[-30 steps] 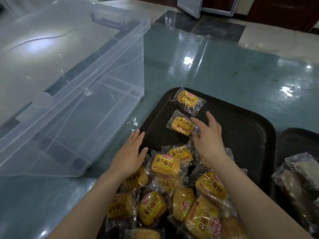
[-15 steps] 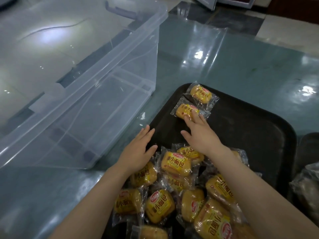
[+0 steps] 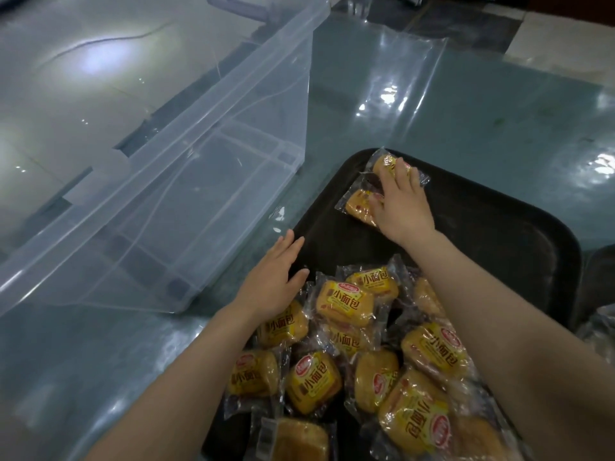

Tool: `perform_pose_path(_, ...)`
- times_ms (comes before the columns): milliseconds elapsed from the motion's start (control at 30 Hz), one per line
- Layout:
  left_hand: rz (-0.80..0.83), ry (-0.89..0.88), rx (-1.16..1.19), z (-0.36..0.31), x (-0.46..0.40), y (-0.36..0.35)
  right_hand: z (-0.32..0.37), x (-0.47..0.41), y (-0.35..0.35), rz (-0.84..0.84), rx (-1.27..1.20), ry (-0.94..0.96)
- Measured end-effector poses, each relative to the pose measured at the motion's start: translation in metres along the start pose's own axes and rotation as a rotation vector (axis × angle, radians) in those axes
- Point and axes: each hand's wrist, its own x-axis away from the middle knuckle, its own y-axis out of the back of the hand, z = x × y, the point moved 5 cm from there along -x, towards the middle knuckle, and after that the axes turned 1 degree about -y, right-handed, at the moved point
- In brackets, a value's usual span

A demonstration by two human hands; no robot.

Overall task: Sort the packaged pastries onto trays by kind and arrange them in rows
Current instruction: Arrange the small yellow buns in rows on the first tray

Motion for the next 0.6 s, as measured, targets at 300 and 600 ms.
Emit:
perform_pose_path(300,0.003,0.002,-0.007,0.001,-0.001,-0.001,-0.005,-0.014,-0.020,0.018,0.110,0.100)
perform_pose_path(600,0.020,0.020,0.014,0.000,0.001,-0.001,0.000,-0.002,-0.009,0.011,0.057,0.120)
